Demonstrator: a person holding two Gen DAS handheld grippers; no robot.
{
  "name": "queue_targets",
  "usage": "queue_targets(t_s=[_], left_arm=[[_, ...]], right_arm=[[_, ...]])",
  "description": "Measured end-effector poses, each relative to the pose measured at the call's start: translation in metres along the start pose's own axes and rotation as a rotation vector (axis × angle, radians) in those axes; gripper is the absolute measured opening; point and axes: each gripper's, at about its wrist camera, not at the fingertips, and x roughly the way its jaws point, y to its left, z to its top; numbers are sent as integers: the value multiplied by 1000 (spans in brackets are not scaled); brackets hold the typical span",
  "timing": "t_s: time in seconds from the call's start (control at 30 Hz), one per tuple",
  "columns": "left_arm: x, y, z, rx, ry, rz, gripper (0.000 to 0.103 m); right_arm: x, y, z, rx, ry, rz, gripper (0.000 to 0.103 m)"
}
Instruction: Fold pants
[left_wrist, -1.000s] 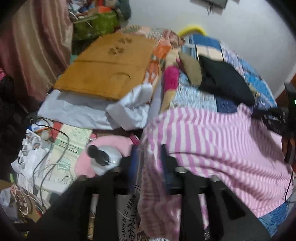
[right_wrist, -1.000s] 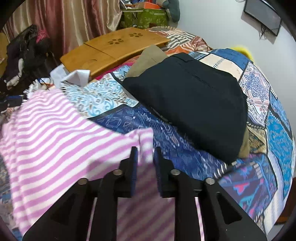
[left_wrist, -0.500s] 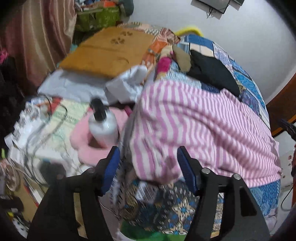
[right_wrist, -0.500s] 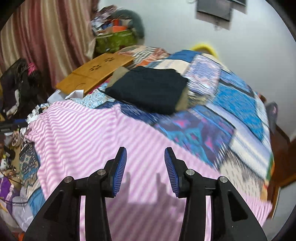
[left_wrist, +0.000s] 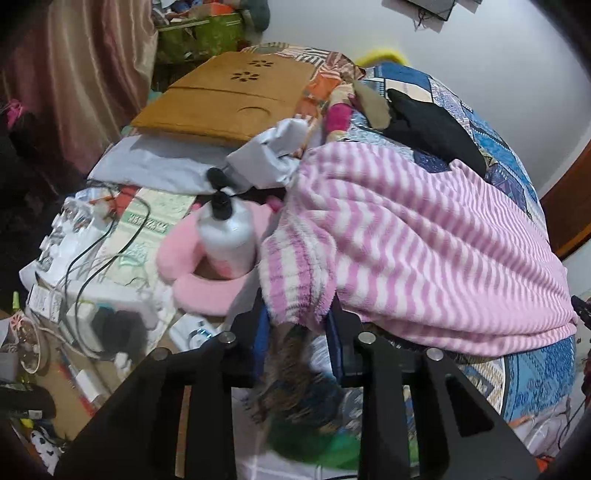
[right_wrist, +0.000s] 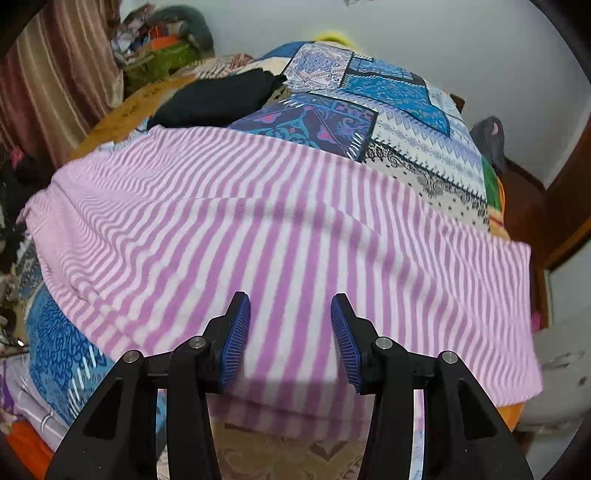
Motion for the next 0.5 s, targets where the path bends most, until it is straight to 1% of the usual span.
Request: queue_targets(t_s=[0.07,0.13,0.17,0.2,0.27,0.3,0.4,0.5], left_arm=[[2,7,-6,3,30,0,29],[10,8,-13,31,61,30,29],[13,7,-16,42,69,41,29],[15,6,-20,52,75,63,28],[16,7,-26,79,91,143,28],[15,9,-27,80,91,154,28],[-3,14,-26,58,56,149,28],[-30,4,-11,56,-30,152,28]], right_arm=[[-1,-5,-3,28,1,5,44],[-4,-10,-11,48,-6,7,45],[-4,-10,-13,50,-10,3,47],[-6,-11,-15,51,-14,-7,48],[-9,-14,-20,53,-18,-28,49],[-11,-16,-22,54,-19,-37,49],[-18,-26,-31,66,-20,-65,52],[-24,-41,-41,90,-12,-121,52]])
